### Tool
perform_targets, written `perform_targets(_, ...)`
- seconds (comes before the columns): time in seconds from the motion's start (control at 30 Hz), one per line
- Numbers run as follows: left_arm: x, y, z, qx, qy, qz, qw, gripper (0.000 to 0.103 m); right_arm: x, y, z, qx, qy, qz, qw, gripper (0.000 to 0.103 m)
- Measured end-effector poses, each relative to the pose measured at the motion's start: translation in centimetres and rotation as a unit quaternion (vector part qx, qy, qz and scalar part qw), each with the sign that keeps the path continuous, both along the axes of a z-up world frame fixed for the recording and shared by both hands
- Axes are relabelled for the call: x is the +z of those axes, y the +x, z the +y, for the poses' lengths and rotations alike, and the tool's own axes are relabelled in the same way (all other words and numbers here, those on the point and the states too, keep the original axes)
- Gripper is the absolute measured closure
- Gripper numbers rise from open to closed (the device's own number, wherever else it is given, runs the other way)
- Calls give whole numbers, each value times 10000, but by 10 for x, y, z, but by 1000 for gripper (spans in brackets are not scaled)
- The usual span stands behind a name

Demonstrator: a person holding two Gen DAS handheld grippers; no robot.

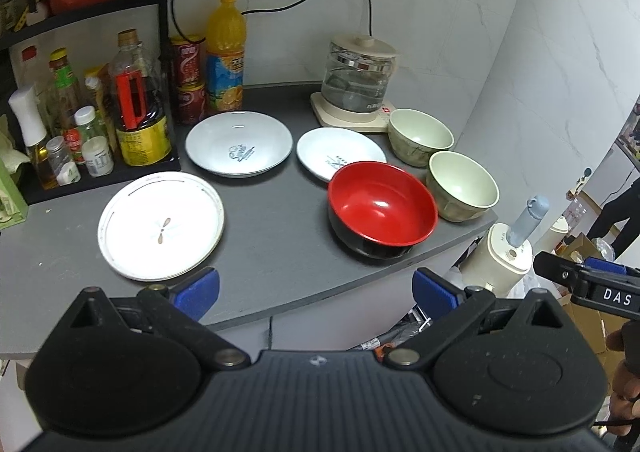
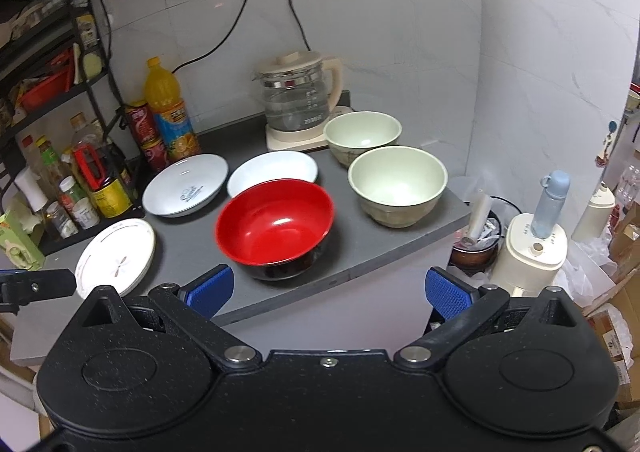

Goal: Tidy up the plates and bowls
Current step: 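Move both grippers toward the larger pale green bowl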

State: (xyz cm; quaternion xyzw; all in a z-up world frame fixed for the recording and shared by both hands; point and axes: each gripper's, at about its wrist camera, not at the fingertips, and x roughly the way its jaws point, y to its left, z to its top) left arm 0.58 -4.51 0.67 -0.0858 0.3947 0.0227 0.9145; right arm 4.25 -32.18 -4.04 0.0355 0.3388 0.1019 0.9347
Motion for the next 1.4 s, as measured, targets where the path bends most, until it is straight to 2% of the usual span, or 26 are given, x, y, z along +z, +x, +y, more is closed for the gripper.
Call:
perform_targets(0.3, 4, 24, -22, -184, 86, 19, 9998, 1, -3, 9, -22, -291, 167, 88, 9994, 0)
perform_targets(0.73, -3, 80, -53, -687, 102, 162, 9975, 1, -11, 34, -43, -680, 258, 202, 9971, 0)
perform_targets(1.2, -27, 192, -65, -1240, -231, 306, 9915, 2, -36, 106, -50, -1104, 407, 525, 9917, 0)
perform_targets(1.4, -43, 240, -70, -1391, -355, 532, 9882, 4, -53, 141, -51, -1258, 433, 644, 9890, 1)
